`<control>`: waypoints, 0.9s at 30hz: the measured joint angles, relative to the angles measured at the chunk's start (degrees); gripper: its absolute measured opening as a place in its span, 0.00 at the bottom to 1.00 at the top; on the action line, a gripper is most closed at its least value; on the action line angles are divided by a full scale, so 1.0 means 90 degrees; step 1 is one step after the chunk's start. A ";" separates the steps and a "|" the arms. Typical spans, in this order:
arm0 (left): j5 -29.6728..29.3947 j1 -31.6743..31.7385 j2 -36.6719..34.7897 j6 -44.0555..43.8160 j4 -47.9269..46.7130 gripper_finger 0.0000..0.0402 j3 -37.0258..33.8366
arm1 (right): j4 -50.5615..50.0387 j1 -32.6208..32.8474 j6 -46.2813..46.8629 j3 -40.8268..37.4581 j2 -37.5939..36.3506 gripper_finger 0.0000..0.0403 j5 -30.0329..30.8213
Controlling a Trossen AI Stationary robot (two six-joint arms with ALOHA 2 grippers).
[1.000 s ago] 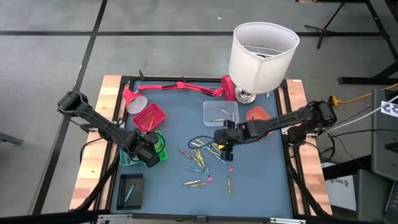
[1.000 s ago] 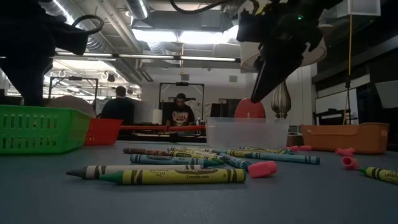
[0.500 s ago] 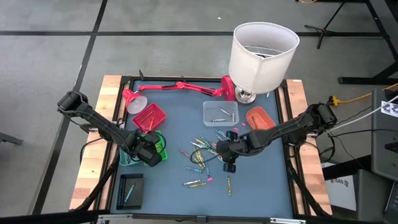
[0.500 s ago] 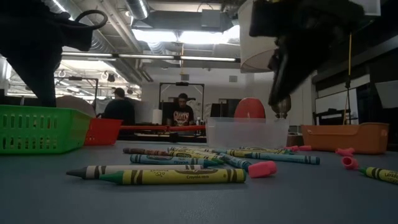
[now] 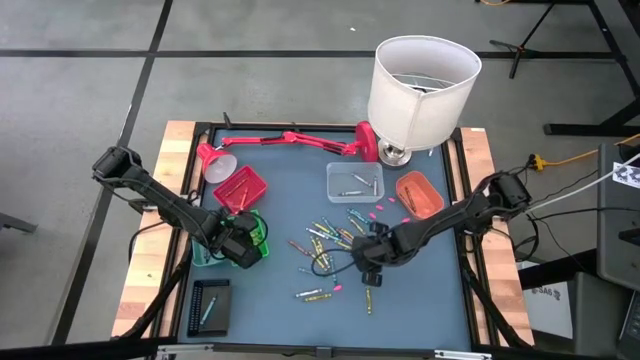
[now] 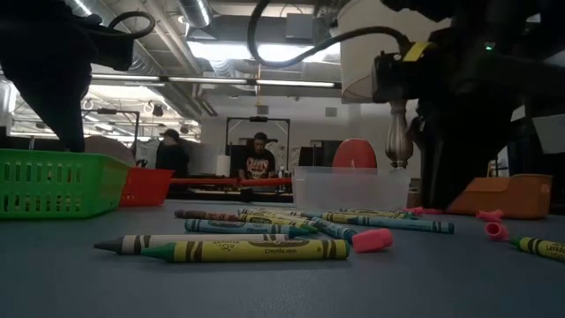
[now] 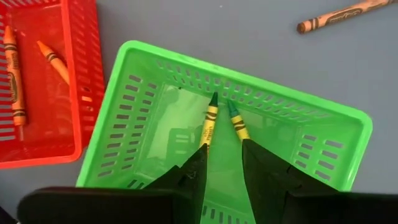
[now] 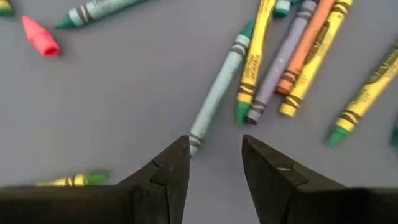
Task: Sort crayons
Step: Put the dark green crayon into the black bin
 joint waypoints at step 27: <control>-0.0458 0.0001 0.0000 0.0002 0.0358 0.21 0.0000 | 0.0179 0.0002 0.0754 0.0034 0.0721 0.31 -0.0111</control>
